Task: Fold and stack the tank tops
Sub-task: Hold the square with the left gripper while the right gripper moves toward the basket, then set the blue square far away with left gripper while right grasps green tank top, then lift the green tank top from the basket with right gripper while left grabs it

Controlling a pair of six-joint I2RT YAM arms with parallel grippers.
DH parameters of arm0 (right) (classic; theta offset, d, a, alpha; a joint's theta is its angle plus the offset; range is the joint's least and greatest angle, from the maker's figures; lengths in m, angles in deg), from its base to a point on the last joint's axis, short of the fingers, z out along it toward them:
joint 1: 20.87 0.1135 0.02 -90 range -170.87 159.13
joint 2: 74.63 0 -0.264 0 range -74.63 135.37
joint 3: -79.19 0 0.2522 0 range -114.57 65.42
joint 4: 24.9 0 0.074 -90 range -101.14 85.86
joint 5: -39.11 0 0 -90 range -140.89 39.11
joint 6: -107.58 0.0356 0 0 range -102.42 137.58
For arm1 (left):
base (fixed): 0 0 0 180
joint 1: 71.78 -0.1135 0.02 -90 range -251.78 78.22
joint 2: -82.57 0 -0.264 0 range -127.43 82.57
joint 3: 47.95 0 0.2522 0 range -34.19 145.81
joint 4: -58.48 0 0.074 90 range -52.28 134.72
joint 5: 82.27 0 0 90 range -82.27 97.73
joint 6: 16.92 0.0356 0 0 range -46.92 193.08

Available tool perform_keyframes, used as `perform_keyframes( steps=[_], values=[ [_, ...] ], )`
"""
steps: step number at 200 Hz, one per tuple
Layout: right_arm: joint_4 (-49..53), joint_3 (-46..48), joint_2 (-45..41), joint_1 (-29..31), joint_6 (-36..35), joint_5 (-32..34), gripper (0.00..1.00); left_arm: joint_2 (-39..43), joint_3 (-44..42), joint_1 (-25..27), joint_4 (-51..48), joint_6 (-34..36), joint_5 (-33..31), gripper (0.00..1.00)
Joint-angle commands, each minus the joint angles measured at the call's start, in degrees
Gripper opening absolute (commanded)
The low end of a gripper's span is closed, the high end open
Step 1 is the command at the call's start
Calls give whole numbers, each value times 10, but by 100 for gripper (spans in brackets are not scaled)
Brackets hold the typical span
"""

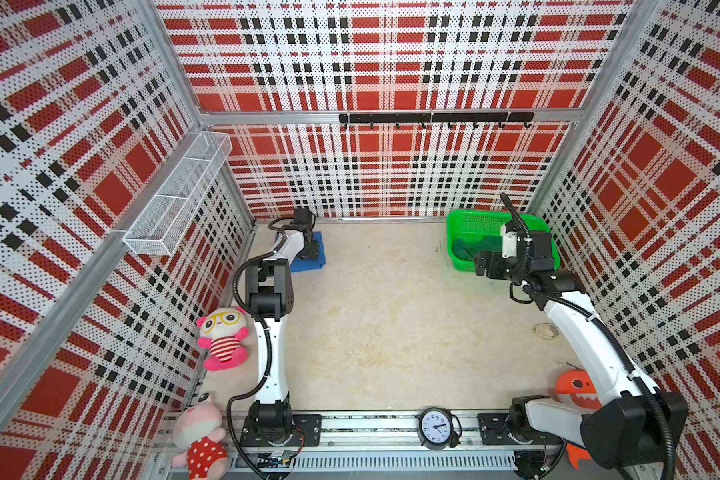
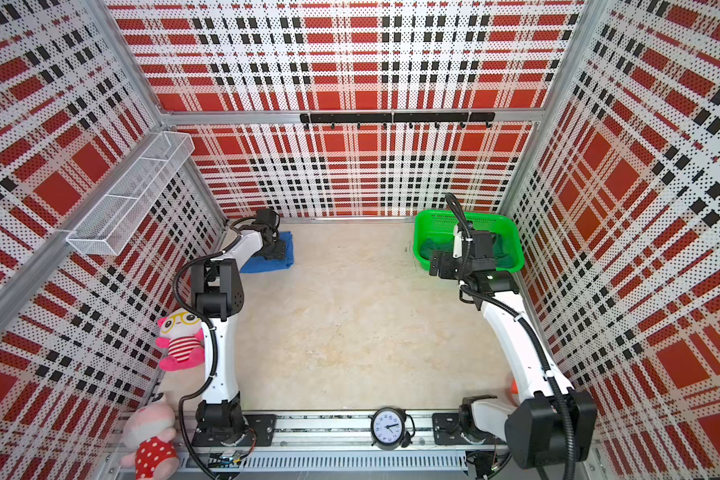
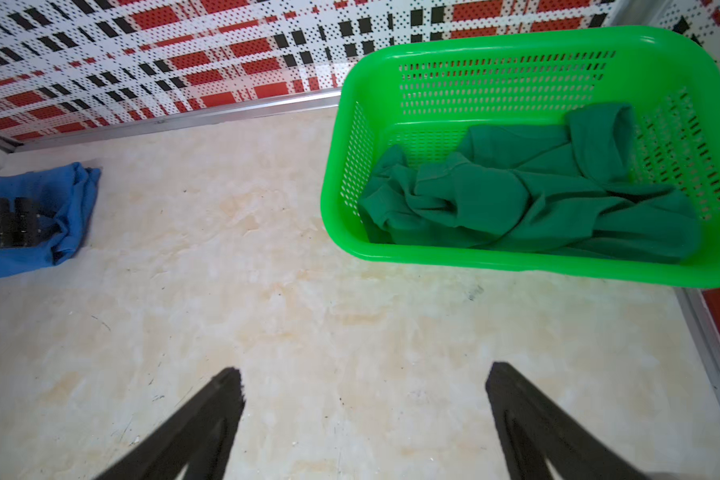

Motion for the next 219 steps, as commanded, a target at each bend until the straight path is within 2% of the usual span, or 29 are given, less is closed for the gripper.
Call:
perform_keyframes(
  steps=[1,14,23,43,84,111,125,130,138,154,163,180,219],
  values=[
    [24,-30,19,-31,-13,29,95,-52,10,-17,-47,45,-7,81],
    [23,-54,51,-46,-16,71,95,-49,16,-17,-47,49,-19,85],
    [20,-75,82,-56,-23,98,96,-38,19,-17,-47,49,-26,100],
    [10,-136,176,-83,-25,111,96,22,3,-6,-24,53,-44,98],
    [33,-283,389,-95,-18,79,96,186,-37,56,1,4,-82,98],
    [41,-350,483,-95,0,47,94,324,-170,132,58,-30,-106,98],
    [53,-382,521,-95,7,26,89,395,-259,200,97,-52,-115,98],
    [61,-394,532,-95,9,12,84,418,-287,216,108,-69,-106,98],
    [71,-412,543,-95,12,-8,69,454,-342,240,129,-96,-85,98],
    [86,-436,539,-95,14,-18,18,521,-445,275,188,-162,-27,98],
    [86,-440,519,-95,14,-9,1,554,-502,292,233,-200,15,99],
    [85,-448,456,-95,5,2,0,600,-593,323,322,-255,77,99],
    [130,-506,315,-71,-15,-21,0,644,-651,356,373,-318,100,98]
  ],
)
